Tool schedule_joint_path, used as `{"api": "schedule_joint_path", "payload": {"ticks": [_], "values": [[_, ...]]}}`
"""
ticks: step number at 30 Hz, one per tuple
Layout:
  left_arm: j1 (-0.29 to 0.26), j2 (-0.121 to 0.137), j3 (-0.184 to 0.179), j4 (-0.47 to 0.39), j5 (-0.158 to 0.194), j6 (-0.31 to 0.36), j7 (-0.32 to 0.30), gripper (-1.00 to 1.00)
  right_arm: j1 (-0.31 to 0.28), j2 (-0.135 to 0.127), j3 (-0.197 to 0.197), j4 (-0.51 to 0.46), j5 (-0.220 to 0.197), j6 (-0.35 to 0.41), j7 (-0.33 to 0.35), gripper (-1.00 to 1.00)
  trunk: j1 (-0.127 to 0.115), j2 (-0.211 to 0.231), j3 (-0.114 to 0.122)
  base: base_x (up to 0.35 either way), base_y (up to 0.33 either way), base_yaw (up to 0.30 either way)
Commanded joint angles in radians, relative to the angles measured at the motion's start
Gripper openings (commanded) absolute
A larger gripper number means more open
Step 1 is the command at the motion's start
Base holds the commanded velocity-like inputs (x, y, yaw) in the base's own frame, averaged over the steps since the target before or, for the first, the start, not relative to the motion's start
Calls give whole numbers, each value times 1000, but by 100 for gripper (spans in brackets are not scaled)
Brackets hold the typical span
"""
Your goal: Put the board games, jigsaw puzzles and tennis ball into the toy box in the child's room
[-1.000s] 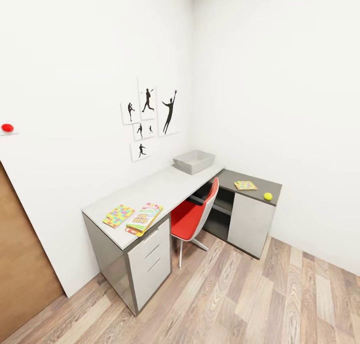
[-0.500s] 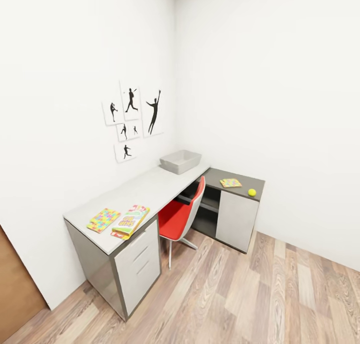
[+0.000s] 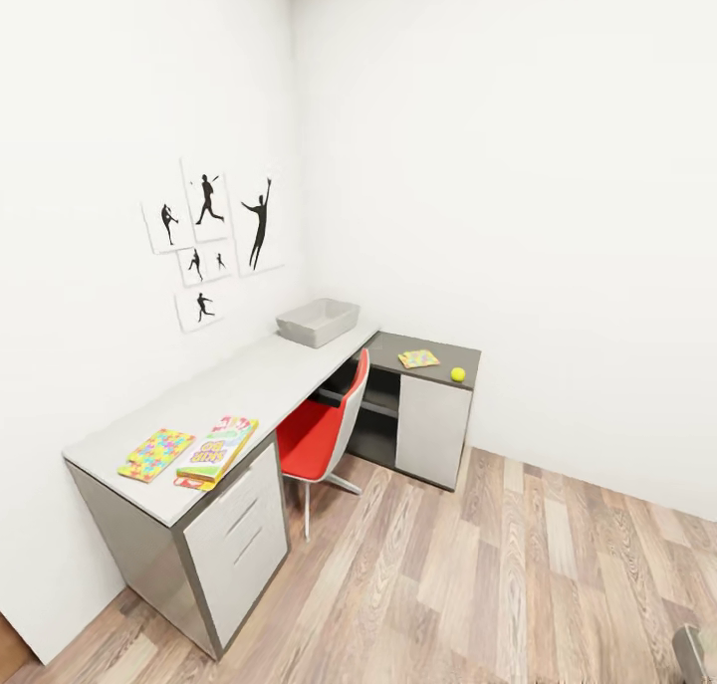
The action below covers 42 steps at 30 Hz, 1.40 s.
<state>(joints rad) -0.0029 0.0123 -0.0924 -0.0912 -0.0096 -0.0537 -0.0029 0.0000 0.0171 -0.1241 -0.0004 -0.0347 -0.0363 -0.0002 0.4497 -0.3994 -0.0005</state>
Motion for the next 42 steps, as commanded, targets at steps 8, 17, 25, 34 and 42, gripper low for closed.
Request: {"api": "schedule_joint_path", "payload": {"ticks": [8, 17, 25, 34, 42], "values": [[0, 1, -5, 0, 0, -5, 0, 100, 0, 0, -9, 0, -4, -4, 0, 100, 0, -1, 0, 0, 0, -285], [-1, 0, -4, -24, 0, -3, 0, 100, 0, 0, -11, 0, -3, -5, 0, 100, 0, -1, 0, 0, 0, -283], [-2, 0, -3, -51, 0, 5, -1, 100, 0, 3, -8, 0, -1, -42, 0, 100, 0, -1, -1, 0, 0, -125], [-29, 0, -2, -59, 1, 59, 0, 100, 0, 6, -6, 0, 2, -122, -3, 100, 0, -1, -1, 0, 0, -16], [-72, 1, -1, -59, 3, 117, 1, 100, 0, 6, -10, 0, -1, -136, -3, 100, 0, -1, -1, 0, 0, -1]]}}
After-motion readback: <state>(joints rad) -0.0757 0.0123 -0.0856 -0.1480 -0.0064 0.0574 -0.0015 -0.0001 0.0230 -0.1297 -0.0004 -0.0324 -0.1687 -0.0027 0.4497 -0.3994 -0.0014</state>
